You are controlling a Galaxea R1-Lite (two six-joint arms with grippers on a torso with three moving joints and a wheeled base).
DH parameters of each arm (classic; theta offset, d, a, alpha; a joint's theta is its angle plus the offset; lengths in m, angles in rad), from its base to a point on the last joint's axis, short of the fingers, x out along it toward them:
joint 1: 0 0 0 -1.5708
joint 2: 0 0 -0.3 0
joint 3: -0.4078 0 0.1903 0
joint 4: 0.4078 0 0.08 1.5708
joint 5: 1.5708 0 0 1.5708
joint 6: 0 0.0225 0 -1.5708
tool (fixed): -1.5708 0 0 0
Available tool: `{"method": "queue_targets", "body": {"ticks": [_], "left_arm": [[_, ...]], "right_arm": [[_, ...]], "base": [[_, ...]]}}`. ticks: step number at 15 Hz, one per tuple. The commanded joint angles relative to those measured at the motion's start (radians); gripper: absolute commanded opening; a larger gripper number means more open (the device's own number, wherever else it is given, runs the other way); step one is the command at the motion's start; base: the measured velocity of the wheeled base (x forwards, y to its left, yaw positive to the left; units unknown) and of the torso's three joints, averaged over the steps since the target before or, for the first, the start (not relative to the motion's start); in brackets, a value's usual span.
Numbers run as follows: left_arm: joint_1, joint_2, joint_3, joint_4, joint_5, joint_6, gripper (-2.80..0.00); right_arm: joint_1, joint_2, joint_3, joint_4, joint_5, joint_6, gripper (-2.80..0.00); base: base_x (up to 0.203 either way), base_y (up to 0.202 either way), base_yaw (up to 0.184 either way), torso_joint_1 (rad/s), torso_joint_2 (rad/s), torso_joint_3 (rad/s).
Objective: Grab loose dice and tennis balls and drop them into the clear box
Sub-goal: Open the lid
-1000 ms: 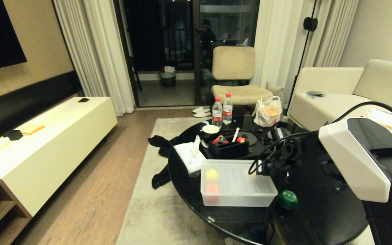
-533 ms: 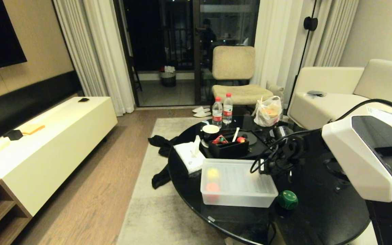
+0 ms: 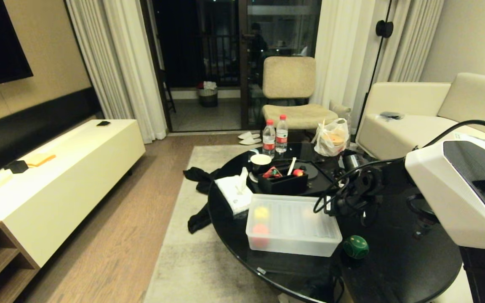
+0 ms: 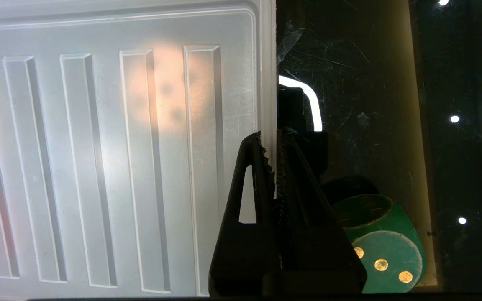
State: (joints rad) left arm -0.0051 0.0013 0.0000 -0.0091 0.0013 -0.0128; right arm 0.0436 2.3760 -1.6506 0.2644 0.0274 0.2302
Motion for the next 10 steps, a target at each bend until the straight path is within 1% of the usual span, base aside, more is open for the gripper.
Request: {"method": "queue_targets", "body": {"ticks": [1,7,10], "left_arm": [[0.001,0.0,0.002,0.0,0.0,0.0,-2.8],[0.001,0.0,0.002,0.0,0.0,0.0,-2.8],[0.001,0.0,0.002,0.0,0.0,0.0,-2.8]], "right_arm": [[-0.001,-0.004,0.002,-0.001,0.003,0.001,-2.8],[0.0,-0.058,0.003,0.001,0.005,0.004,-2.8],[-0.001,-0.073,0.007,0.003,0.005,0.021,-2.8]], "base": [[0.0,0.0,0.0,0.0,0.0,0.0],[0.0,0.0,0.0,0.0,0.0,0.0],[0.0,0.0,0.0,0.0,0.0,0.0]]}}
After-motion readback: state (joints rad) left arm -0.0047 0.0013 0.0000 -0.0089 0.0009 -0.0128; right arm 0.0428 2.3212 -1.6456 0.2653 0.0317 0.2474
